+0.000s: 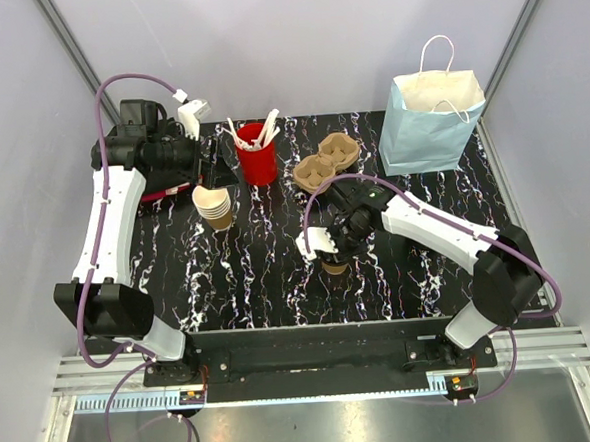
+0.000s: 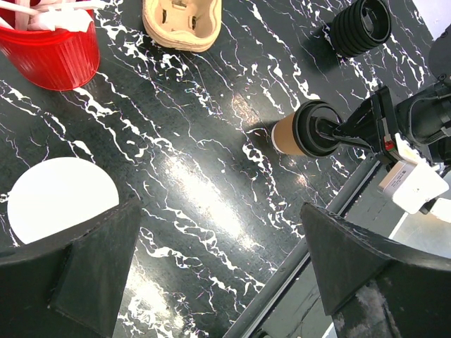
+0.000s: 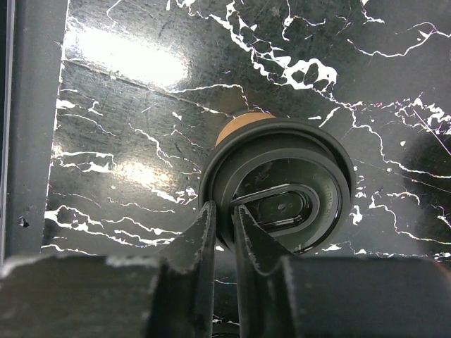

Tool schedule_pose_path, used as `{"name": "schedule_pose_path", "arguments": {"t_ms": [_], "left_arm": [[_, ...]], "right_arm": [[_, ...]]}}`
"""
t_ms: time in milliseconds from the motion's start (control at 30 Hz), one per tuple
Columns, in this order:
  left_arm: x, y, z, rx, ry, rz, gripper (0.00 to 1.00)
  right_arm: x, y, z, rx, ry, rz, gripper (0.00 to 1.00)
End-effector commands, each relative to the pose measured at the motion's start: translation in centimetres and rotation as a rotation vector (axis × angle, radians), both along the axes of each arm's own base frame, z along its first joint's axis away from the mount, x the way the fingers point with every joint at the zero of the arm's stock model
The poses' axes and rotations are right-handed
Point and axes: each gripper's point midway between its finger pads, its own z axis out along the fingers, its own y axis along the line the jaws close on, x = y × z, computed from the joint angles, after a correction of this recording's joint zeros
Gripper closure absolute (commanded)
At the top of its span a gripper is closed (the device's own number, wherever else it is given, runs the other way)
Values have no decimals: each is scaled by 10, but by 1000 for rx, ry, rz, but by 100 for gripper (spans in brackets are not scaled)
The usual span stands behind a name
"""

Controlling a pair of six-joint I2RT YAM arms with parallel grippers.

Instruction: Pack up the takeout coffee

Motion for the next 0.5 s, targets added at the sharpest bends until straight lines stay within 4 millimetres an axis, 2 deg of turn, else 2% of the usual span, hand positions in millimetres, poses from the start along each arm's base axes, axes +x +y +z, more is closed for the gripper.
{"name": "schedule_pose_path", "arguments": {"t_ms": [0,133,267,467], "left_arm": [[-5,-2,16,-31,-60,-18,1],[-5,-2,15,-33,-56,-18,1],[-7,-4,17,-38,-60,-22,1],[-6,-5,20,-51,-62,-25,1]], "right_arm": [[3,3,5,-10,-29,6,87],[6,5,9,-13,-27,-10,97],[7,9,20,3,-19,-38,100],[10,19,58,65,-18,-108,100]]}}
